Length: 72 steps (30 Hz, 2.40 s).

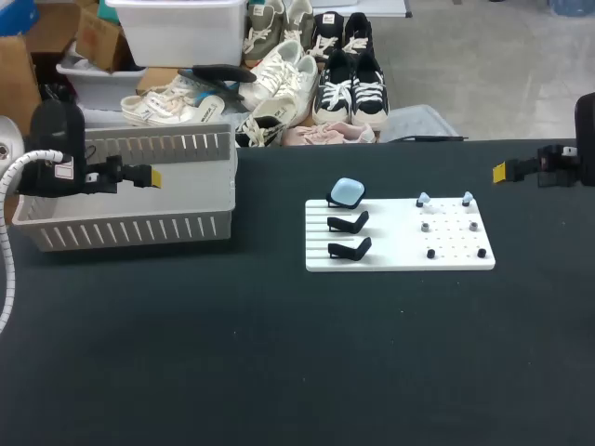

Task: Pick up each earbud case from the left stands, insert the matching earbuds, close the lid, and place the case in the box.

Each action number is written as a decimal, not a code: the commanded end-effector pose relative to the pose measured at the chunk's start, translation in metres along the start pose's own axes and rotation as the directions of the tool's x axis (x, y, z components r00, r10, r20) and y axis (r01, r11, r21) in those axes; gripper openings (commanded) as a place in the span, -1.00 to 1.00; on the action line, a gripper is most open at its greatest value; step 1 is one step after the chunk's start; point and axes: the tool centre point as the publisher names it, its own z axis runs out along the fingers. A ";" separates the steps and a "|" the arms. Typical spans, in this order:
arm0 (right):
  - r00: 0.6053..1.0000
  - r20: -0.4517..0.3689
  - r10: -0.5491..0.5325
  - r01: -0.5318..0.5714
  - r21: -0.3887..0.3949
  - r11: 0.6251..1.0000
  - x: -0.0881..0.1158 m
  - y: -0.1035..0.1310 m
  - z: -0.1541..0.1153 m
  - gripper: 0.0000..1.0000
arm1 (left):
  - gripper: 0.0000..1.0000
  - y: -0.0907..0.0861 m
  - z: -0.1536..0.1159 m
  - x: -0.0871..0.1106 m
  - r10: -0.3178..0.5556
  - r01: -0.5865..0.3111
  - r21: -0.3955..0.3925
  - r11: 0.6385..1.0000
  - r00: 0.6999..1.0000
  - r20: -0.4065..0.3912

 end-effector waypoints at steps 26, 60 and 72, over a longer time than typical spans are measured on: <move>1.000 -0.002 -0.001 0.001 -0.004 1.000 0.000 -0.001 0.000 1.00 | 1.00 0.000 0.000 -0.001 0.000 0.000 -0.001 1.000 1.000 -0.005; 1.000 -0.002 -0.001 0.001 -0.004 1.000 0.000 -0.001 0.000 1.00 | 1.00 -0.047 0.096 -0.070 0.489 -0.477 -0.140 0.868 0.870 0.066; 1.000 -0.002 -0.001 0.001 -0.004 1.000 0.000 -0.001 0.000 1.00 | 1.00 -0.073 0.142 -0.076 0.671 -0.684 0.157 0.712 0.729 0.132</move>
